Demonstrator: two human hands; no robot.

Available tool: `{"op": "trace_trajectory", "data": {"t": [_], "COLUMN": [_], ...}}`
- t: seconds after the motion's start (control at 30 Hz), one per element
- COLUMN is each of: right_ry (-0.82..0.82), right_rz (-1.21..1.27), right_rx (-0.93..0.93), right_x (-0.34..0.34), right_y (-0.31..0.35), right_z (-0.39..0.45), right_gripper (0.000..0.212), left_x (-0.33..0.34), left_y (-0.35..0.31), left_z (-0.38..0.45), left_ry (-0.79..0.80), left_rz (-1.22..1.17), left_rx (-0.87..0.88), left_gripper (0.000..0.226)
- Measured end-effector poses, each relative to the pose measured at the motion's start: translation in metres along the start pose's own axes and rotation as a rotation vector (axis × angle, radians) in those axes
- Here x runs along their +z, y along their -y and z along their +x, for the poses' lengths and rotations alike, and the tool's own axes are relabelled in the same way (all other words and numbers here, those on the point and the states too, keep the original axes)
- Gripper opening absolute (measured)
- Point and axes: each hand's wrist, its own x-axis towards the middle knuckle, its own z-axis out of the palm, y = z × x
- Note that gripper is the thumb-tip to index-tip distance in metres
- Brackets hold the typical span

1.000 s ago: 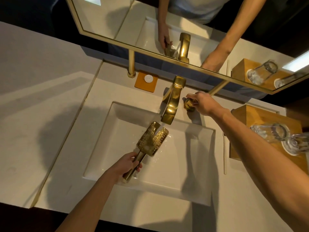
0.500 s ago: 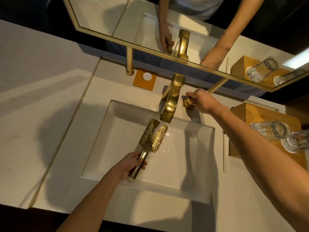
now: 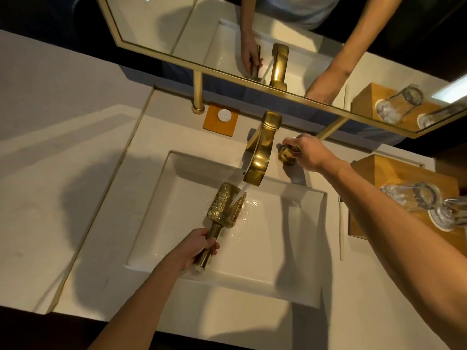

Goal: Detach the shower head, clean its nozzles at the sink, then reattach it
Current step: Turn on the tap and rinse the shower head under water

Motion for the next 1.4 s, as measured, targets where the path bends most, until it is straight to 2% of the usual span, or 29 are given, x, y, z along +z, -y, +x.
{"op": "trace_trajectory", "data": {"t": [0.27, 0.47, 0.77, 1.03, 1.4], "right_ry": [0.0, -0.024, -0.035, -0.035, -0.035], "right_rz": [0.006, 0.016, 0.022, 0.036, 0.023], "right_rx": [0.019, -0.004, -0.012, -0.007, -0.005], "right_x": [-0.001, -0.001, 0.0, 0.001, 0.002], "right_y": [0.004, 0.005, 0.004, 0.003, 0.002], "right_z": [-0.002, -0.004, -0.005, -0.004, -0.003], "right_gripper": [0.052, 0.048, 0.046, 0.048, 0.048], "left_x": [-0.008, -0.008, -0.007, -0.003, 0.001], "left_y": [-0.004, -0.009, 0.001, -0.003, -0.007], "left_z": [0.006, 0.014, 0.023, 0.025, 0.027], "left_ry": [-0.022, -0.007, -0.001, -0.059, -0.061], "left_rz": [0.148, 0.132, 0.048, 0.018, -0.007], "left_rx": [0.092, 0.101, 0.084, 0.145, 0.15], "left_gripper": [0.028, 0.032, 0.029, 0.011, 0.03]}}
